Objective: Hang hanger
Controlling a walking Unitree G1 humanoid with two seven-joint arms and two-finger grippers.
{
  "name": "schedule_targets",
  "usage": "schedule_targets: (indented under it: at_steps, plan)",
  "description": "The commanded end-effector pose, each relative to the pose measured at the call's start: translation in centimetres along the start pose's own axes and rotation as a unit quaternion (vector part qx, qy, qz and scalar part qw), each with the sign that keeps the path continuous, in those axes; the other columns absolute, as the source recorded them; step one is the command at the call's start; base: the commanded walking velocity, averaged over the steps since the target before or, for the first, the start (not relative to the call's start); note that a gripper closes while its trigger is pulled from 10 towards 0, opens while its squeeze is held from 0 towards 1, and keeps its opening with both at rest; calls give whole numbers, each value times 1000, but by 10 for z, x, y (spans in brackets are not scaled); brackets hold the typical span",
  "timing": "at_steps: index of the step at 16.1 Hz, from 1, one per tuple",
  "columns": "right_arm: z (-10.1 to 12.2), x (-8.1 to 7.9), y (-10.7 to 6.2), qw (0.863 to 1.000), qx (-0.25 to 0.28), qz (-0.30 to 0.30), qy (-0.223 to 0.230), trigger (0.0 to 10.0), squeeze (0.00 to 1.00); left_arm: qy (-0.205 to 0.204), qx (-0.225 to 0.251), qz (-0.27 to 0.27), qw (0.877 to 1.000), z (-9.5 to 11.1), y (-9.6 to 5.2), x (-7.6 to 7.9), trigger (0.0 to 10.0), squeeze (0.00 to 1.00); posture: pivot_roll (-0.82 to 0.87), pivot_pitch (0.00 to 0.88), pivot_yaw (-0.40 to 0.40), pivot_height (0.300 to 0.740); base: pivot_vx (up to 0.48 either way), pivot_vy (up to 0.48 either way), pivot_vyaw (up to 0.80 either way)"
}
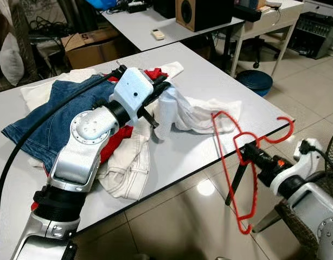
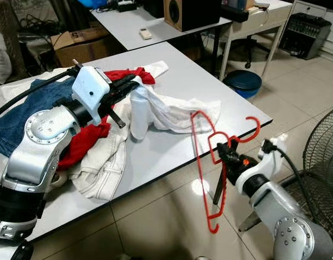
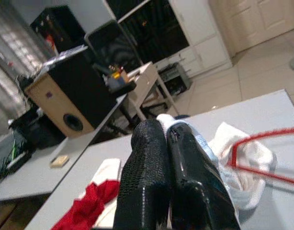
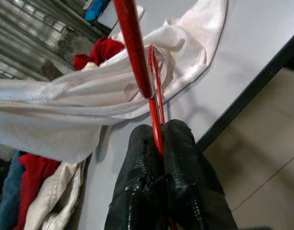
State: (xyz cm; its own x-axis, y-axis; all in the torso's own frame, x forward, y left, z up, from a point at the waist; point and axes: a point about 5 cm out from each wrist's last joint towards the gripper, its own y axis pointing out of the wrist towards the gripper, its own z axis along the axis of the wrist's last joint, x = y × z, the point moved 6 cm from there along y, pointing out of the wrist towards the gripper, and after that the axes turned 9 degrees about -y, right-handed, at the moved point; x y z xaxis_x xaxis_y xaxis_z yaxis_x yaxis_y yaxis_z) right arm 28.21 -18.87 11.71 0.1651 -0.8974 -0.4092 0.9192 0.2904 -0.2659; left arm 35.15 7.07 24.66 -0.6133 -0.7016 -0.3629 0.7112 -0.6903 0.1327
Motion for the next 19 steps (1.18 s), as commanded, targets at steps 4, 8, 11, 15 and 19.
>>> schedule_targets:
  at_steps: [4,8,11,15,19]
  plan:
    - [-12,-7,-4,999,-21,29,27,10000,0,14,26,-10,999,11,-1,2,0,0,-106,15,87,740,0,0,0]
    - [-17,-3,-7,997,-22,41,63,10000,0,22,51,-69,996,16,-1,24,0,0,-108,15,89,740,0,0,0]
    - [-17,-19,-19,994,-21,88,64,10000,0,40,41,-57,997,12,2,17,0,0,-97,18,78,740,0,0,0]
    - [-21,-5,-21,995,-31,67,71,10000,0,32,79,-124,989,23,-2,38,0,0,-106,24,89,740,0,0,0]
    - [-8,21,3,991,0,42,127,10000,0,17,75,-179,981,17,-15,58,0,0,-103,26,91,740,0,0,0]
